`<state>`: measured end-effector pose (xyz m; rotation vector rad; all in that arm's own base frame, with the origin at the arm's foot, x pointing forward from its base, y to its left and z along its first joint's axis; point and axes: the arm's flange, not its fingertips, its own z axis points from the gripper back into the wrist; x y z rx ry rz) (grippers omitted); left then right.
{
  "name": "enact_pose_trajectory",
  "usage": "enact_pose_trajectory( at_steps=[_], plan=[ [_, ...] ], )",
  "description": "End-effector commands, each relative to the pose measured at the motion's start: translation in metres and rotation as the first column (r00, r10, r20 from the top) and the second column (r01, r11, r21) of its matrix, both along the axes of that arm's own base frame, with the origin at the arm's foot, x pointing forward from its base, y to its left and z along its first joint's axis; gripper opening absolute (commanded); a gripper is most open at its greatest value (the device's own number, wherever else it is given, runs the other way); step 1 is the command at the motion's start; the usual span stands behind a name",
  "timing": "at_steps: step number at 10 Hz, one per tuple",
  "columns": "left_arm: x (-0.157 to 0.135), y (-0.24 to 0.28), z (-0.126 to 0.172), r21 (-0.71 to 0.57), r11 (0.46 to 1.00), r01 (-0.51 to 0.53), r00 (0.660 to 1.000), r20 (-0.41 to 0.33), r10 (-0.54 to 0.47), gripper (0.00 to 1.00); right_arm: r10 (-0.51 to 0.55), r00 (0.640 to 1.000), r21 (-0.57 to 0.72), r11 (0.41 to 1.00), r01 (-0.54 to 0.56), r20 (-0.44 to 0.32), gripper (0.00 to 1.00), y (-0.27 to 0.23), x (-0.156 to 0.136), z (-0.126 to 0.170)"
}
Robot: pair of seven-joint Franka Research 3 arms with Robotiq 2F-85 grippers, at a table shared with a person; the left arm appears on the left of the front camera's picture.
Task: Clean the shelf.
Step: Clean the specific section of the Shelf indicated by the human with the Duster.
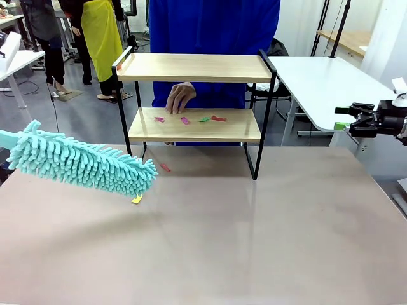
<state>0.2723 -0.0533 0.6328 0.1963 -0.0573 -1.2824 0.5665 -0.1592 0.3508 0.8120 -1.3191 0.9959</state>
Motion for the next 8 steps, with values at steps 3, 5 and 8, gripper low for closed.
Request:
enact_pose_trajectory(
  at_steps=[3,5,8],
  plan=[
    [-0.008,-0.019,-0.009,-0.205,0.979,-0.017,0.998,0.050,0.028,0.13,-0.003,1.000,-0.001,1.000,0.003,-0.017,1.00,0.001,0.000,0.005],
    [-0.017,-0.034,-0.012,-0.376,0.921,-0.100,0.993,0.017,0.115,0.13,-0.003,1.000,-0.001,1.000,0.003,-0.017,1.00,0.001,0.000,0.005],
    [-0.034,-0.082,-0.008,-0.461,0.851,-0.251,0.966,-0.059,0.252,0.13,-0.003,1.000,-0.001,1.000,0.003,-0.017,1.00,0.001,0.000,0.005]
  ],
)
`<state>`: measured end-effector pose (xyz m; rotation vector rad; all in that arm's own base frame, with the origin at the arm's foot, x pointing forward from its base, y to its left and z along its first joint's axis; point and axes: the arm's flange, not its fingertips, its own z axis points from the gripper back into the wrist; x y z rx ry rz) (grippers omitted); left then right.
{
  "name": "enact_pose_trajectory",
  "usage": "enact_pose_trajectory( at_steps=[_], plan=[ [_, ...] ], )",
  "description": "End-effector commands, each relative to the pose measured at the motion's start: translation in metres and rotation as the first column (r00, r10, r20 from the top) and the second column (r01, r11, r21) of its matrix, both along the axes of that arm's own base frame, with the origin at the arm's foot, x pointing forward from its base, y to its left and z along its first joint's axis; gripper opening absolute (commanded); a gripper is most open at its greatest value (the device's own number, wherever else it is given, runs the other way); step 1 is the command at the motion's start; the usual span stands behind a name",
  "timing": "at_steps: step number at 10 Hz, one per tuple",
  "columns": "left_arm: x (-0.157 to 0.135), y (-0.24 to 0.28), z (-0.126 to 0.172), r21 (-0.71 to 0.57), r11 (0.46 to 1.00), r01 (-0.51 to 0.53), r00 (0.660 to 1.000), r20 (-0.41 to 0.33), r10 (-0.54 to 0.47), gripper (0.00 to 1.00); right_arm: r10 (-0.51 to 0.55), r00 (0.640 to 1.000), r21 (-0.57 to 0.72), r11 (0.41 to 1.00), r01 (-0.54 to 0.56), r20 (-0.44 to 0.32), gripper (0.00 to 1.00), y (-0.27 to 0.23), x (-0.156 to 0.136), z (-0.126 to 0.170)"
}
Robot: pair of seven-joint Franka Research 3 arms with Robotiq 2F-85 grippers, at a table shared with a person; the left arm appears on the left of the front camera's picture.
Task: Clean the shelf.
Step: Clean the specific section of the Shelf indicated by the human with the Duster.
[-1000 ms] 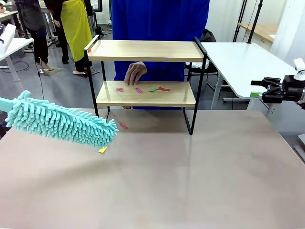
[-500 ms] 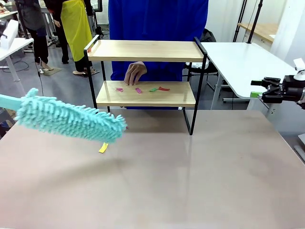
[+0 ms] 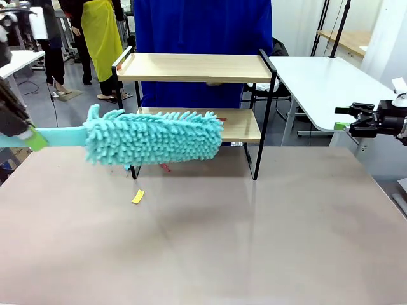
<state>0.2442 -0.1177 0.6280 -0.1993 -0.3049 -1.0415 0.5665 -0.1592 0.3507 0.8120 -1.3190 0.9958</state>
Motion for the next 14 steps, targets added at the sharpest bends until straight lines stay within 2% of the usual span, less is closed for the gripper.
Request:
enact_pose_trajectory(
  at_steps=[1,2,3,4,5,7,8,9,10,12,13,14],
  plan=[
    [-0.007,-0.037,-0.005,-0.050,0.995,-0.091,0.996,-0.027,0.090,0.13,-0.003,1.000,-0.001,1.000,0.003,-0.016,1.00,0.001,0.000,0.005],
    [-0.012,-0.060,-0.006,-0.069,0.986,-0.151,0.988,-0.050,0.148,0.13,-0.003,1.000,-0.001,1.000,0.003,-0.016,1.00,0.001,0.000,0.005],
    [-0.012,-0.080,-0.009,-0.065,0.973,-0.222,0.975,-0.001,0.222,0.13,-0.003,1.000,-0.001,1.000,0.003,-0.016,1.00,0.001,0.000,0.005],
    [-0.007,-0.104,-0.015,-0.119,0.959,-0.259,0.966,-0.027,0.258,0.13,-0.003,1.000,-0.001,1.000,0.003,-0.016,1.00,0.001,0.000,0.005],
    [-0.003,-0.128,-0.023,-0.099,0.936,-0.337,0.941,0.005,0.339,0.13,-0.003,1.000,-0.001,1.000,0.003,-0.016,1.00,0.001,0.000,0.005],
    [0.007,-0.166,-0.032,-0.157,0.901,-0.405,0.912,0.010,0.411,0.13,-0.003,1.000,-0.001,1.000,0.003,-0.016,1.00,0.001,0.000,0.005],
    [0.012,-0.178,-0.038,-0.148,0.887,-0.438,0.897,-0.010,0.441,0.13,-0.003,1.000,-0.001,1.000,0.003,-0.016,1.00,0.001,0.000,0.005],
    [0.015,-0.172,-0.032,-0.075,0.907,-0.415,0.909,-0.077,0.409,0.13,-0.003,1.000,-0.001,1.000,0.003,-0.016,1.00,0.001,0.000,0.005],
    [0.005,-0.169,-0.039,-0.142,0.907,-0.396,0.917,-0.008,0.399,0.13,-0.003,1.000,-0.001,1.000,0.003,-0.016,1.00,0.001,0.000,0.005],
    [0.005,-0.169,-0.039,-0.142,0.907,-0.396,0.917,-0.008,0.399,0.13,-0.003,1.000,-0.001,1.000,0.003,-0.016,1.00,0.001,0.000,0.005],
    [0.012,-0.178,-0.043,-0.124,0.906,-0.405,0.914,-0.037,0.404,0.13,-0.003,1.000,-0.001,1.000,0.003,-0.016,1.00,0.001,0.000,0.005],
    [0.014,-0.199,-0.045,-0.142,0.882,-0.449,0.892,-0.021,0.451,0.13,-0.003,1.000,-0.001,1.000,0.003,-0.016,1.00,0.001,0.000,0.005]
  ],
)
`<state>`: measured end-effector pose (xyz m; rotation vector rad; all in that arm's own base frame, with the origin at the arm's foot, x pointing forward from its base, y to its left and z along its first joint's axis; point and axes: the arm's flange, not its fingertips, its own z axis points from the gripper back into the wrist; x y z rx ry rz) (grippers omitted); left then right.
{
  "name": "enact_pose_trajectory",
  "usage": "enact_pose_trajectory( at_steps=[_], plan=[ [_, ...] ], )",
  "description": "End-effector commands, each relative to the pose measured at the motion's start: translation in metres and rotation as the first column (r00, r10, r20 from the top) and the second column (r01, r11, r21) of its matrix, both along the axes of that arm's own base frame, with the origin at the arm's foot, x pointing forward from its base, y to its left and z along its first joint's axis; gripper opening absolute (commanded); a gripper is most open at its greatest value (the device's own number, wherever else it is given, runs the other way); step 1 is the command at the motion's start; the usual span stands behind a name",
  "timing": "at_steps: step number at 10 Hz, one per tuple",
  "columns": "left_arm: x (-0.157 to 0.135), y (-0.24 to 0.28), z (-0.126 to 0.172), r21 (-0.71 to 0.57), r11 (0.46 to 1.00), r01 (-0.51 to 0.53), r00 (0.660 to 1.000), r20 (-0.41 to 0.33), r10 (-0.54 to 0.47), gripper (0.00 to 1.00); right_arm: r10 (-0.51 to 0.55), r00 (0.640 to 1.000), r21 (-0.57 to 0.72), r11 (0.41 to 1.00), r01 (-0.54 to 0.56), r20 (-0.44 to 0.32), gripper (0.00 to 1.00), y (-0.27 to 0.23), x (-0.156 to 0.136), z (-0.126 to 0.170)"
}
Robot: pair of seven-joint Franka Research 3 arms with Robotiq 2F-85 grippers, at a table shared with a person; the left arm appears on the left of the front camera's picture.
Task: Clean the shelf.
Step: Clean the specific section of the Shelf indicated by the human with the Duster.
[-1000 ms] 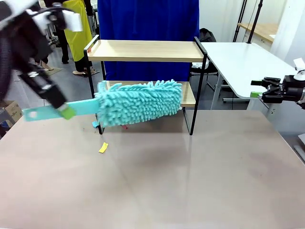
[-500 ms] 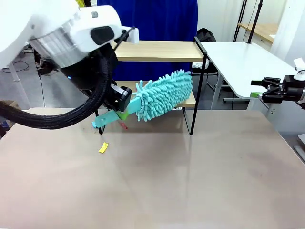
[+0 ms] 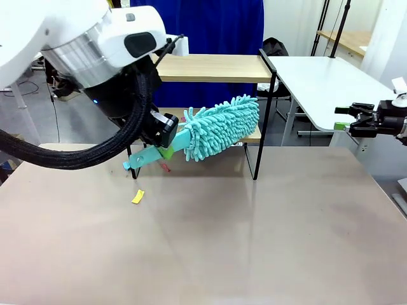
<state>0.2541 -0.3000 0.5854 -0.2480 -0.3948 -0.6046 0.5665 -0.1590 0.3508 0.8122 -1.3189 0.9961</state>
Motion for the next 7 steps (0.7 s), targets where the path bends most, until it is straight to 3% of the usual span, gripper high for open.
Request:
enact_pose_trajectory(
  at_steps=[1,7],
  plan=[
    [0.008,-0.034,-0.006,-0.015,0.996,-0.089,0.996,0.020,0.090,0.13,-0.003,1.000,0.000,1.000,0.003,-0.016,1.00,0.001,0.000,0.005],
    [0.033,-0.159,-0.035,-0.138,0.909,-0.393,0.918,-0.001,0.396,0.13,-0.003,1.000,0.000,1.000,0.003,-0.016,1.00,0.001,0.000,0.005]
  ],
)
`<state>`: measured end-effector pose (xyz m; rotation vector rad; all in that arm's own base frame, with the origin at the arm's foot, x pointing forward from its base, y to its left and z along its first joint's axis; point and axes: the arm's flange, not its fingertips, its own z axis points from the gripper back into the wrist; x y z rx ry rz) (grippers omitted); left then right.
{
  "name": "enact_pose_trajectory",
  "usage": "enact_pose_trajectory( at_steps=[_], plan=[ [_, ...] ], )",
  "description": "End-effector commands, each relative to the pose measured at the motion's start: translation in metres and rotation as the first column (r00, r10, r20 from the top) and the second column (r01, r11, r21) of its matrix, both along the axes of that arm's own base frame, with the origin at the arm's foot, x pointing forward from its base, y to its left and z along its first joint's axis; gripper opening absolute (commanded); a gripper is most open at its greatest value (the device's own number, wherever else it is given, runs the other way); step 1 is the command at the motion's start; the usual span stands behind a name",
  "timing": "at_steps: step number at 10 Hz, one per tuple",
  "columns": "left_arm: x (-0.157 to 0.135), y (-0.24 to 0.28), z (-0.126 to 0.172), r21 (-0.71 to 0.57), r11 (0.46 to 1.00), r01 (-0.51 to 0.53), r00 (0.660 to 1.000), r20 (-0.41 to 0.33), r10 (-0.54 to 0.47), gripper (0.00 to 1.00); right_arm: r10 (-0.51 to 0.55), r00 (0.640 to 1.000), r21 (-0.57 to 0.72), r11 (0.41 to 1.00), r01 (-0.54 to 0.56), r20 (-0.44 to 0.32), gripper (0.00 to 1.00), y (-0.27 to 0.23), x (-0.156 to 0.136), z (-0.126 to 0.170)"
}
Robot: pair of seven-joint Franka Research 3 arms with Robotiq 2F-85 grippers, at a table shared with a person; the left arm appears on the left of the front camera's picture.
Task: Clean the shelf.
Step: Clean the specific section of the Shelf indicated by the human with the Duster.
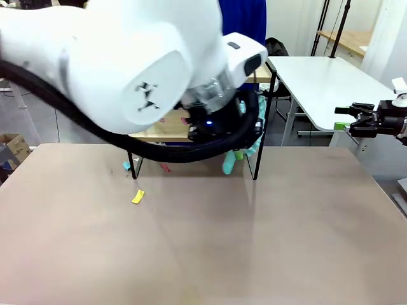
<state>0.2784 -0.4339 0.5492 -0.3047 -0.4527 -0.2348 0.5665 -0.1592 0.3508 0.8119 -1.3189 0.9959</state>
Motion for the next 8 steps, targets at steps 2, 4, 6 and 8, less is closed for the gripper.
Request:
enact_pose_trajectory(
  at_steps=[2,4,6,8],
  plan=[
    [0.024,-0.043,-0.009,-0.010,0.993,-0.118,0.989,0.091,0.118,0.13,-0.003,1.000,0.000,1.000,0.003,-0.016,1.00,0.001,0.000,0.005],
    [0.040,-0.049,-0.021,-0.008,0.991,-0.132,0.983,0.128,0.132,0.13,-0.003,1.000,0.000,1.000,0.003,-0.016,1.00,0.001,0.000,0.005],
    [0.053,-0.054,-0.035,-0.030,0.992,-0.119,0.987,0.109,0.121,0.13,-0.003,1.000,0.000,1.000,0.003,-0.016,1.00,0.001,0.000,0.005],
    [0.066,-0.054,-0.050,-0.011,0.991,-0.134,0.987,0.085,0.135,0.13,-0.003,1.000,0.000,1.000,0.003,-0.016,1.00,0.001,0.000,0.005]
  ],
)
